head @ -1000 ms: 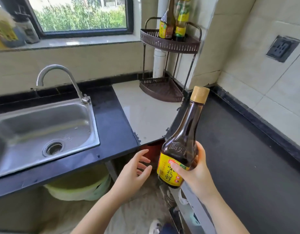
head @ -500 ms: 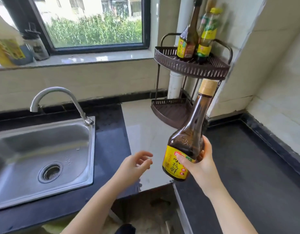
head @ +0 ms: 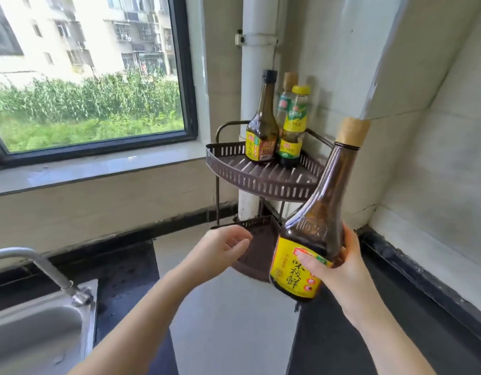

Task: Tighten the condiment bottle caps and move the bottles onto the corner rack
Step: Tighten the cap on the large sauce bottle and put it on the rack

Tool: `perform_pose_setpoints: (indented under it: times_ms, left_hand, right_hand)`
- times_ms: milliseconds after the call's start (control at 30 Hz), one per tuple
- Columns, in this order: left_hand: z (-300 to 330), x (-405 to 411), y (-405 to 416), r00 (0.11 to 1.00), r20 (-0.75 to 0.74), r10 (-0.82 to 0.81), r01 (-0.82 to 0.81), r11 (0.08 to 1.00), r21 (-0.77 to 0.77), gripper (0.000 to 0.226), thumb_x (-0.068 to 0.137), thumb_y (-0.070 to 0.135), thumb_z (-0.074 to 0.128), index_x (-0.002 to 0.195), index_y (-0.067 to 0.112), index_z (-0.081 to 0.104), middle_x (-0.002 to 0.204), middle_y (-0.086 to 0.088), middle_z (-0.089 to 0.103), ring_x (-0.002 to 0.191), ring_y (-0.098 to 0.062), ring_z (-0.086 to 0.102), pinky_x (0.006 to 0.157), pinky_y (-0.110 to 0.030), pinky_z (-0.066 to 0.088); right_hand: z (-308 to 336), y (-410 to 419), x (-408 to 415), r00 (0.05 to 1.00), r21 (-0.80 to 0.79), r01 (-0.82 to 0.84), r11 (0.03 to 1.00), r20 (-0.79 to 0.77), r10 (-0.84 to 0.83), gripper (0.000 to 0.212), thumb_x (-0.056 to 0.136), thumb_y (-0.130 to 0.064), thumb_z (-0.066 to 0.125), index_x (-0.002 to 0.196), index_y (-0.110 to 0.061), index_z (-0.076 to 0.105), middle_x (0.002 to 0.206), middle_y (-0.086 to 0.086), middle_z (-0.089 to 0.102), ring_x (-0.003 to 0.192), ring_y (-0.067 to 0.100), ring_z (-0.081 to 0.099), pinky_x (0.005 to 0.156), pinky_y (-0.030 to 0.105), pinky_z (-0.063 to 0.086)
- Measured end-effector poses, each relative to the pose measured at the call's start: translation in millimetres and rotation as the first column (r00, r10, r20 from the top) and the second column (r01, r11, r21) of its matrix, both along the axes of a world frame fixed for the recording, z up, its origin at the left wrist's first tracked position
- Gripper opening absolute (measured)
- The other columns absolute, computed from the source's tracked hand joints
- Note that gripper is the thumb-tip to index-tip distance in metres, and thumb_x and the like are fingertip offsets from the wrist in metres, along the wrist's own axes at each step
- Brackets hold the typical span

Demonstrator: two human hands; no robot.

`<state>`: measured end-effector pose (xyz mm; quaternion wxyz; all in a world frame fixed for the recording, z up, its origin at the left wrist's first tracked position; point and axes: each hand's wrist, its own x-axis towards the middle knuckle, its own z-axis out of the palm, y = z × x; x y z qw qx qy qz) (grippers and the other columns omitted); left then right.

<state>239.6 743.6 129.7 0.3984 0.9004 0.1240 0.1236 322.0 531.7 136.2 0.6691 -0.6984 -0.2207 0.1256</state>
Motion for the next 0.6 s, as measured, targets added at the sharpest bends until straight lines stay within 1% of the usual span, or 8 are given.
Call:
perform_pose_setpoints:
  times_ms: [67, 133, 233, 333, 400, 467, 500, 600]
  left_hand:
    - [24.0, 27.9, 20.4, 0.994, 0.104, -0.015, 0.012, 0.999, 0.038, 0.015, 0.090, 0.021, 0.055, 0.099, 0.024, 0.065, 0.087, 0.012, 0.066, 0.076, 0.001, 0.060, 0.068, -0.008, 0.044]
    - [43.3, 52.5, 40.0, 0.975, 0.223, -0.014, -0.008, 0.995, 0.099, 0.016, 0.089, 0.018, 0.055, 0.102, 0.020, 0.065, 0.090, 0.010, 0.065, 0.080, -0.003, 0.059, 0.070, -0.006, 0.043]
    - [48.7, 83.4, 69.2, 0.928, 0.373, 0.005, -0.112, 0.958, 0.265, 0.016, 0.088, 0.021, 0.057, 0.099, 0.014, 0.067, 0.097, 0.001, 0.065, 0.092, -0.017, 0.057, 0.079, -0.021, 0.043]
    - [32.5, 99.2, 91.9, 0.912, 0.410, 0.009, -0.162, 0.927, 0.339, 0.030, 0.083, 0.035, 0.053, 0.092, 0.012, 0.069, 0.099, -0.005, 0.066, 0.099, -0.023, 0.055, 0.086, -0.033, 0.047]
    - [21.0, 104.0, 99.2, 0.893, 0.451, -0.014, -0.166, 0.919, 0.358, 0.033, 0.082, 0.040, 0.051, 0.092, 0.013, 0.067, 0.096, -0.004, 0.066, 0.097, -0.022, 0.055, 0.085, -0.039, 0.050]
    - [13.8, 108.8, 101.5, 0.866, 0.499, -0.025, -0.177, 0.919, 0.353, 0.027, 0.081, 0.040, 0.056, 0.091, 0.016, 0.063, 0.093, -0.003, 0.065, 0.094, -0.023, 0.056, 0.082, -0.042, 0.051]
    - [12.0, 111.1, 101.5, 0.857, 0.514, -0.021, -0.185, 0.920, 0.345, 0.025, 0.079, 0.041, 0.058, 0.091, 0.018, 0.061, 0.092, -0.002, 0.065, 0.093, -0.023, 0.056, 0.082, -0.042, 0.051]
    - [8.4, 116.1, 100.7, 0.837, 0.548, -0.008, -0.204, 0.923, 0.326, 0.025, 0.076, 0.044, 0.060, 0.091, 0.025, 0.053, 0.090, 0.000, 0.064, 0.092, -0.022, 0.055, 0.083, -0.039, 0.048]
  right_hand:
    - [27.3, 14.7, 17.8, 0.999, 0.024, -0.003, 1.000, 0.052, 0.001, 0.078, 0.050, -0.038, 0.079, 0.117, -0.045, 0.041, 0.107, -0.015, 0.065, 0.099, 0.007, 0.064, 0.069, 0.022, 0.057]
    - [55.3, 31.2, 33.7, 0.995, 0.069, 0.000, 0.998, 0.097, -0.006, 0.079, 0.044, -0.050, 0.084, 0.114, -0.047, 0.045, 0.105, -0.016, 0.068, 0.097, 0.008, 0.066, 0.074, 0.030, 0.057]
    - [92.2, 60.1, 59.8, 0.985, 0.143, 0.025, 0.989, 0.167, -0.049, 0.085, 0.029, -0.062, 0.085, 0.105, -0.051, 0.049, 0.109, -0.009, 0.067, 0.098, 0.014, 0.067, 0.075, 0.039, 0.057]
    - [115.2, 92.7, 86.4, 0.971, 0.157, 0.049, 0.986, 0.224, -0.084, 0.090, 0.032, -0.062, 0.085, 0.111, -0.046, 0.044, 0.116, -0.004, 0.063, 0.102, 0.017, 0.065, 0.083, 0.045, 0.055]
    - [116.0, 112.3, 102.1, 0.951, 0.107, 0.102, 0.989, 0.282, -0.128, 0.086, 0.040, -0.058, 0.084, 0.113, -0.044, 0.041, 0.113, -0.009, 0.064, 0.102, 0.010, 0.064, 0.089, 0.043, 0.053]
    - [107.5, 126.5, 111.7, 0.923, 0.035, 0.183, 0.982, 0.337, -0.184, 0.090, 0.044, -0.060, 0.083, 0.119, -0.040, 0.038, 0.113, -0.013, 0.064, 0.106, 0.009, 0.062, 0.096, 0.044, 0.049]
    - [101.4, 131.4, 114.3, 0.913, -0.011, 0.210, 0.978, 0.361, -0.192, 0.093, 0.047, -0.057, 0.083, 0.124, -0.038, 0.035, 0.117, -0.013, 0.062, 0.108, 0.009, 0.061, 0.098, 0.041, 0.047]
    - [85.6, 136.9, 117.6, 0.905, -0.106, 0.234, 0.966, 0.387, -0.177, 0.088, 0.063, -0.028, 0.083, 0.133, -0.027, 0.029, 0.124, -0.007, 0.055, 0.108, 0.003, 0.054, 0.093, 0.021, 0.040]
